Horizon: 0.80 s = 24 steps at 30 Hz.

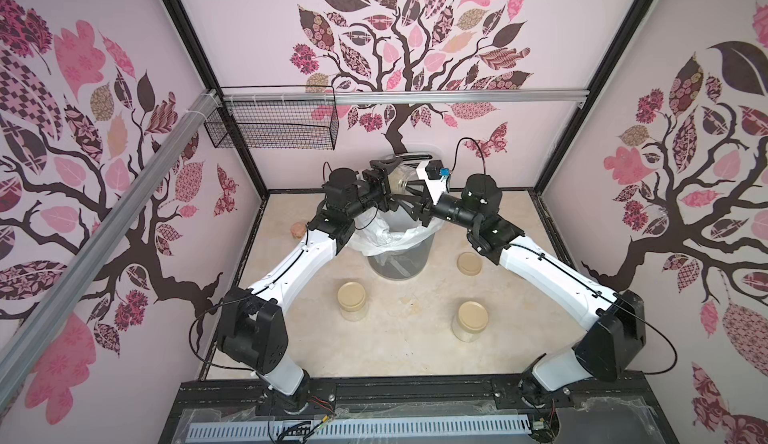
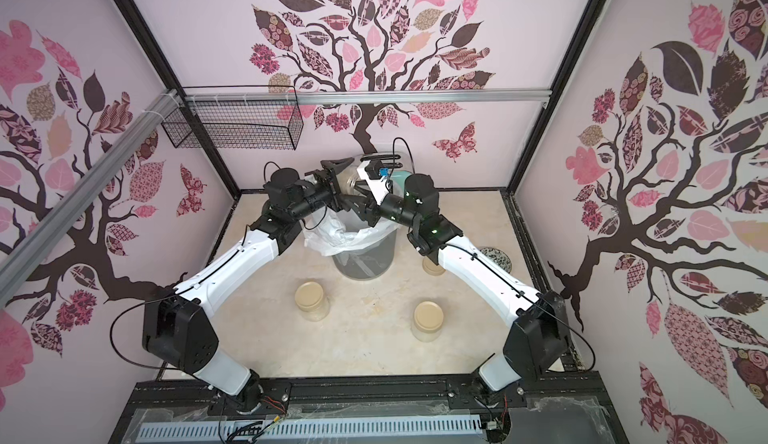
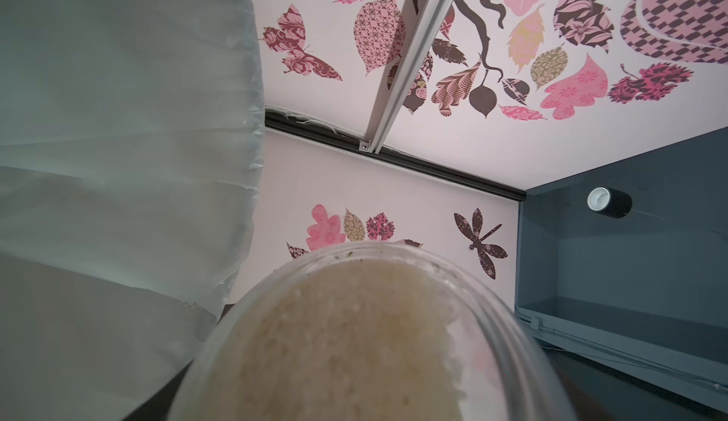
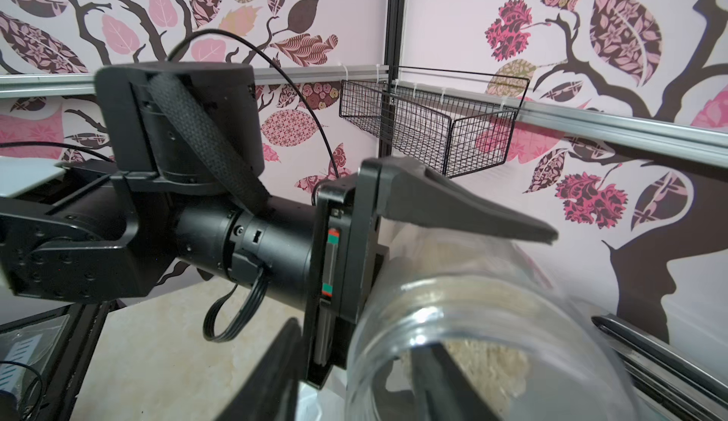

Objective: Empty moldy rice from jars
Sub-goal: Pour the moldy rice from the jar into the trash bin.

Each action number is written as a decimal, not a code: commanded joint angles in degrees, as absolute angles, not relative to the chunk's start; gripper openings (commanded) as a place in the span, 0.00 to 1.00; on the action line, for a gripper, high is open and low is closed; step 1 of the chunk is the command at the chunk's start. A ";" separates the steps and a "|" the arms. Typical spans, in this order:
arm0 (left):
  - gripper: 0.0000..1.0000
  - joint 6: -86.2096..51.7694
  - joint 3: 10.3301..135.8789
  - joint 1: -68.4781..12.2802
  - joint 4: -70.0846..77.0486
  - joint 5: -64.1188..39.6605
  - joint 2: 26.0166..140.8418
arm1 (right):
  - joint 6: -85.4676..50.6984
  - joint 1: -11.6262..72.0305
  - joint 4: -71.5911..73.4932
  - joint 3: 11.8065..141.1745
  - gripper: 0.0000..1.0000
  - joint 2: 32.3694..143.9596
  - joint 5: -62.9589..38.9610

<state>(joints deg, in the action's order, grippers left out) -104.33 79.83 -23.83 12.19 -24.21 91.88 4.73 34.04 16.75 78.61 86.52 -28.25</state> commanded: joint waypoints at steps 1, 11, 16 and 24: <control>0.64 -99.50 81.04 -22.29 12.77 -22.81 89.63 | 5.46 34.34 18.79 78.57 0.89 83.55 -26.93; 0.64 -92.71 83.10 -19.16 8.31 -23.90 91.81 | 5.77 34.19 12.04 73.75 1.00 74.45 -16.95; 0.64 -84.65 85.44 -18.52 2.30 -24.95 93.31 | 3.96 33.28 7.69 69.18 0.99 66.46 -10.16; 0.64 -70.86 90.62 -18.54 -6.64 -22.08 93.97 | -2.21 33.13 0.59 58.94 0.99 54.91 -2.18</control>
<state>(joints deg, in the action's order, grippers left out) -78.89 86.98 -18.76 -6.63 -23.14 95.02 1.39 33.34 4.89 61.45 57.45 -7.07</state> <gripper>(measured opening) 0.878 0.995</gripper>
